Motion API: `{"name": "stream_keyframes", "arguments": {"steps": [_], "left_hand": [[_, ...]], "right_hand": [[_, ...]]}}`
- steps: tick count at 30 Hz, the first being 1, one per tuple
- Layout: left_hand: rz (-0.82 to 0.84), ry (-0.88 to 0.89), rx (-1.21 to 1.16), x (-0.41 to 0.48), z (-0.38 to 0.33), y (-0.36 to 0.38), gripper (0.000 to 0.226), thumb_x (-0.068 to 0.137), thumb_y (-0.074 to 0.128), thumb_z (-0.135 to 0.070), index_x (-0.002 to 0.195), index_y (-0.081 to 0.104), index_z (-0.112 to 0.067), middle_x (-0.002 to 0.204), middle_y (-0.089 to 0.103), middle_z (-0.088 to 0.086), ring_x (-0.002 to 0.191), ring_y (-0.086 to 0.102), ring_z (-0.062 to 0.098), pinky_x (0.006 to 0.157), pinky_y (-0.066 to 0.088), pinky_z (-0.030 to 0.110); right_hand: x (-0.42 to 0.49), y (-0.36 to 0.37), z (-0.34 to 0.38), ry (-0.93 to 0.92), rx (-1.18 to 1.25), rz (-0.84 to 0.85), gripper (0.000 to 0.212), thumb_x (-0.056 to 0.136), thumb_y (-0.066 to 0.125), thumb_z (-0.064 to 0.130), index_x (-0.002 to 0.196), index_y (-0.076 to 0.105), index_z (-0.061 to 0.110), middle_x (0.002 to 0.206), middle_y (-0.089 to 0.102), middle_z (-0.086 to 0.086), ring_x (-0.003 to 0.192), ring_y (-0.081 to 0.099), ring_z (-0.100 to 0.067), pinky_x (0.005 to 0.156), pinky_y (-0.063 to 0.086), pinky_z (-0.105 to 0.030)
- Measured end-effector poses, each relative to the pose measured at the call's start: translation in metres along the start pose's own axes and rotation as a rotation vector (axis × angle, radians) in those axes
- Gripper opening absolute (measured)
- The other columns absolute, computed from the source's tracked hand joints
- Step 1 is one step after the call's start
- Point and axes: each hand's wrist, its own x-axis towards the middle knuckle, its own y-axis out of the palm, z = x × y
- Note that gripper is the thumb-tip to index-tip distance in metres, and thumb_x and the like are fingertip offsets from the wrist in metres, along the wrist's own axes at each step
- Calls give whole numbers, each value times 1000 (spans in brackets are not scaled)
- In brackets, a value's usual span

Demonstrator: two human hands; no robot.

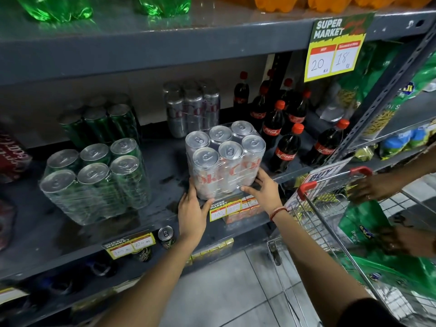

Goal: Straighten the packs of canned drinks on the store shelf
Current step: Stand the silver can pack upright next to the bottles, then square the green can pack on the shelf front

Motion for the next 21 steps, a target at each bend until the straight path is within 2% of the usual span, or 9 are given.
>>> {"name": "stream_keyframes", "arguments": {"steps": [7, 13, 14, 18, 19, 21], "left_hand": [[-15, 8, 30, -3, 3, 0, 84, 80, 72, -31, 146, 29, -4, 126, 62, 22, 114, 58, 38, 94, 47, 44], [-21, 23, 67, -4, 5, 1, 81, 81, 70, -34, 145, 31, -3, 125, 62, 22, 113, 60, 38, 93, 49, 45], [-23, 25, 69, -4, 5, 1, 81, 81, 70, -34, 145, 32, -3, 125, 62, 22, 113, 59, 38, 93, 49, 44], [-1, 41, 85, -4, 6, -2, 81, 83, 68, -37, 145, 30, -3, 126, 61, 21, 116, 58, 35, 94, 48, 42], [24, 51, 88, -3, 6, -5, 80, 84, 66, -37, 147, 28, -4, 127, 61, 21, 116, 58, 35, 94, 47, 42], [86, 53, 48, -2, 8, -14, 78, 87, 63, -35, 149, 24, -9, 132, 58, 19, 118, 56, 34, 97, 46, 42]], "right_hand": [[-5, 1, 2, -32, -18, -18, 63, 70, 80, 7, 126, 54, 14, 110, 67, 1, 104, 63, -13, 95, 50, -27], [-8, -1, 7, -34, -2, -9, 61, 72, 79, 5, 127, 53, 14, 112, 64, 3, 103, 61, -7, 87, 46, -6], [-7, 0, 6, -35, -4, -6, 61, 72, 79, 5, 127, 53, 14, 112, 64, 3, 103, 61, -8, 88, 46, -7], [-8, 0, 5, -3, -20, -9, 65, 73, 79, 9, 131, 51, 14, 120, 64, -1, 112, 59, -14, 99, 47, -27], [-9, 0, 5, 8, -15, -11, 65, 73, 79, 8, 131, 50, 13, 120, 64, -1, 112, 59, -14, 100, 46, -28], [-14, 4, 11, 16, 0, -34, 64, 73, 77, 4, 131, 49, 13, 118, 62, 1, 110, 57, -12, 98, 47, -22]]}}
